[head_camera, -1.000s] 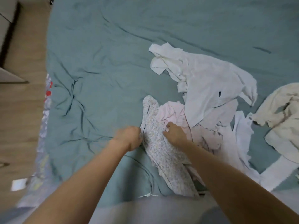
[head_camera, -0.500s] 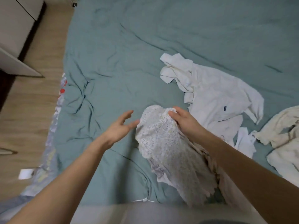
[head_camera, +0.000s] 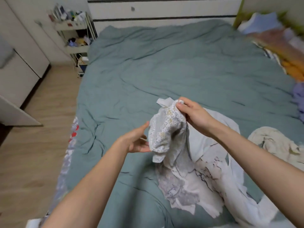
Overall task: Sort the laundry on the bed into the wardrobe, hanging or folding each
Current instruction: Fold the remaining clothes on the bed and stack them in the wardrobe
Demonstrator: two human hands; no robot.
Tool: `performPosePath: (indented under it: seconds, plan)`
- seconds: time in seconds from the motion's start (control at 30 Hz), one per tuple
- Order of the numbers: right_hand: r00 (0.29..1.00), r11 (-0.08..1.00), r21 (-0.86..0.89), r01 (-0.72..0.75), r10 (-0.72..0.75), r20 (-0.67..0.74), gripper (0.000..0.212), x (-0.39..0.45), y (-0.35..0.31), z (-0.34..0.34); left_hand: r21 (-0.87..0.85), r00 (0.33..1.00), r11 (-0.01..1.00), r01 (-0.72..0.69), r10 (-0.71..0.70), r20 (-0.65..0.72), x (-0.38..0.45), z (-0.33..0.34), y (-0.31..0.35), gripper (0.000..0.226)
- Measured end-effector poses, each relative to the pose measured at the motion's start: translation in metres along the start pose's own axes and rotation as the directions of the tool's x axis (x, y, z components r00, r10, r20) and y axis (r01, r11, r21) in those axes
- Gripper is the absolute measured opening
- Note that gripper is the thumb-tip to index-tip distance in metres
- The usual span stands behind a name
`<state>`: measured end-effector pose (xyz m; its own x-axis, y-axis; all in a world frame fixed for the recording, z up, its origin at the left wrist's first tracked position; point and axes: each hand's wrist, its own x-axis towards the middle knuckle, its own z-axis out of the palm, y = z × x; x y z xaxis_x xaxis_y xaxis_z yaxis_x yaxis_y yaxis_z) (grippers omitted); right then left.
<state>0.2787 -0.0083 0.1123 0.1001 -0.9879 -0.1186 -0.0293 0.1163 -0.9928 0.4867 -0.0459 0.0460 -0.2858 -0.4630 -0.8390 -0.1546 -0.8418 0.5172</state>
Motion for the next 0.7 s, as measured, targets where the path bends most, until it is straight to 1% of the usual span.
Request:
performPosePath:
  seconds: [0.07,0.1,0.17,0.23,0.27,0.3,0.33,0.37,0.4,0.43,0.47,0.53,0.57,0.63,0.7]
  plan:
    - [0.998,0.999,-0.045,0.016,-0.013,0.059,0.019,-0.012,-0.001,0.014,-0.155,0.994,0.987,-0.035,0.05,0.095,-0.002,0.0,0.0,0.067]
    - [0.996,0.998,-0.064,0.006,-0.001,0.084,0.021,-0.018,0.0,0.021,-0.228,0.986,0.973,-0.049,0.083,0.143,-0.003,0.001,0.001,0.058]
    - [0.989,0.993,-0.112,-0.039,0.055,0.138,0.025,-0.031,0.006,0.035,-0.349,0.974,0.936,-0.054,0.127,0.19,-0.005,0.0,0.002,0.044]
    - [0.961,0.978,-0.176,-0.108,0.148,0.232,0.025,-0.041,0.007,0.046,-0.355,0.972,0.928,-0.112,0.177,0.157,-0.015,-0.005,0.007,0.038]
    - [0.949,0.973,-0.182,-0.145,0.189,0.252,0.025,-0.043,0.007,0.049,-0.332,0.966,0.928,-0.168,0.222,0.132,-0.021,-0.01,0.01,0.039]
    - [0.952,0.971,-0.161,-0.174,0.208,0.225,0.027,-0.043,0.005,0.05,-0.32,0.952,0.919,-0.232,0.282,0.12,-0.027,-0.014,0.013,0.044]
    - [0.969,0.975,-0.122,-0.187,0.203,0.141,0.027,-0.04,0.002,0.05,-0.313,0.928,0.903,-0.296,0.349,0.128,-0.036,-0.018,0.018,0.049]
    - [0.985,0.981,-0.089,-0.17,0.172,0.011,0.023,-0.035,-0.001,0.048,-0.325,0.901,0.881,-0.345,0.407,0.147,-0.049,-0.02,0.023,0.052]
    - [0.986,0.988,-0.083,-0.131,0.122,-0.112,0.015,-0.028,-0.003,0.044,-0.33,0.871,0.862,-0.384,0.457,0.18,-0.062,-0.023,0.028,0.05]
    - [0.98,0.992,-0.096,-0.087,0.068,-0.186,0.015,-0.022,-0.008,0.042,-0.324,0.844,0.848,-0.418,0.495,0.207,-0.074,-0.025,0.033,0.047]
    - [0.98,0.995,-0.092,-0.036,0.017,-0.199,0.026,-0.016,-0.012,0.042,-0.307,0.82,0.841,-0.446,0.521,0.236,-0.086,-0.028,0.038,0.047]
    - [0.993,0.998,-0.027,0.064,-0.066,-0.101,0.043,-0.006,-0.018,0.046,-0.281,0.785,0.834,-0.475,0.546,0.292,-0.107,-0.034,0.046,0.057]
    - [0.995,0.995,0.013,0.095,-0.094,-0.026,0.046,-0.002,-0.02,0.049,-0.282,0.774,0.832,-0.478,0.551,0.312,-0.114,-0.037,0.049,0.062]
    - [0.986,0.991,0.058,0.121,-0.127,0.108,0.049,0.002,-0.024,0.059,-0.319,0.764,0.817,-0.48,0.568,0.307,-0.126,-0.043,0.054,0.067]
    - [0.975,0.987,0.064,0.15,-0.158,0.157,0.052,0.004,-0.028,0.069,-0.356,0.75,0.8,-0.482,0.587,0.303,-0.136,-0.045,0.056,0.069]
